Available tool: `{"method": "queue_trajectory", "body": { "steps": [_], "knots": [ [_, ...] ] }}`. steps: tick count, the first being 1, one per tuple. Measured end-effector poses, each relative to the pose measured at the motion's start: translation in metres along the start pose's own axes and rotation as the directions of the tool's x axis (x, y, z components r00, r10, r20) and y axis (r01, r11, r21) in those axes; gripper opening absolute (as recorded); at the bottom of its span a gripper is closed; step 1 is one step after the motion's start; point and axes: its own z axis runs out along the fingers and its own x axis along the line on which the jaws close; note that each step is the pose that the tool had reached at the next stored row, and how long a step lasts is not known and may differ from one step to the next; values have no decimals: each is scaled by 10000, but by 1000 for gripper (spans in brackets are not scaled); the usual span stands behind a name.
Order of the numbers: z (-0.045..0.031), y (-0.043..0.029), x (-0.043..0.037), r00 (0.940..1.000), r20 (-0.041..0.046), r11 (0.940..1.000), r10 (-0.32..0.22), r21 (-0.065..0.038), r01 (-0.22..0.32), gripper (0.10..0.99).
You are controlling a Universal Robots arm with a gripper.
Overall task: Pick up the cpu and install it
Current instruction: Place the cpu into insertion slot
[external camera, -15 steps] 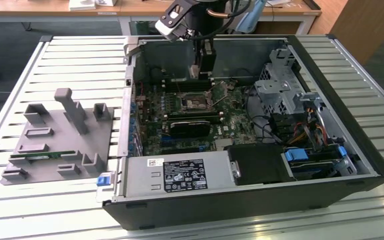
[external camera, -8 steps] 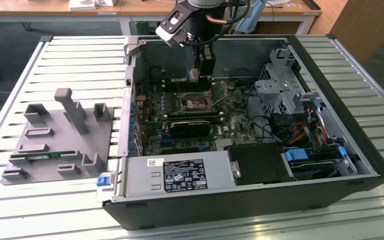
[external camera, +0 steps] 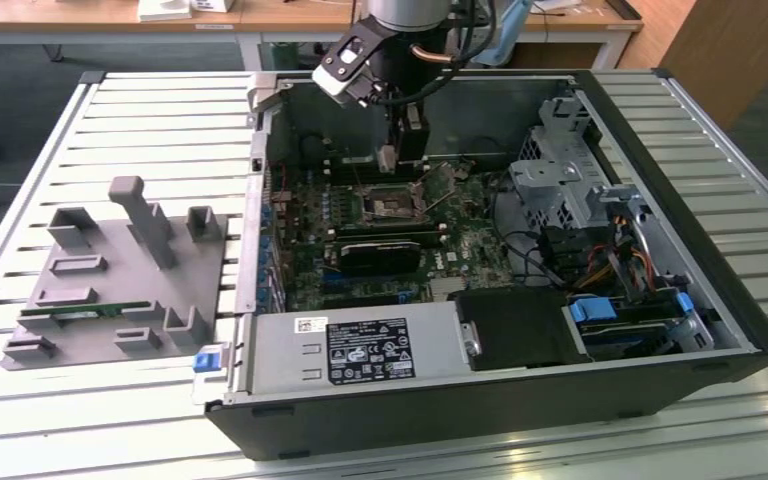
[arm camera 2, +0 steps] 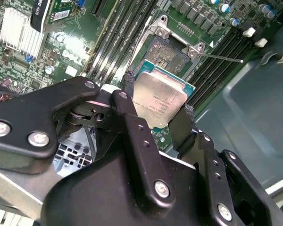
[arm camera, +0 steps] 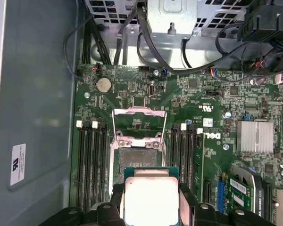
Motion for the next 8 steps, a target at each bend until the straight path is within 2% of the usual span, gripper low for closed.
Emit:
{"method": "queue_trajectory", "body": {
  "steps": [8],
  "knots": [
    [100,-2,48,9999,7,9999,-117,0,117,541]
  ]
}}
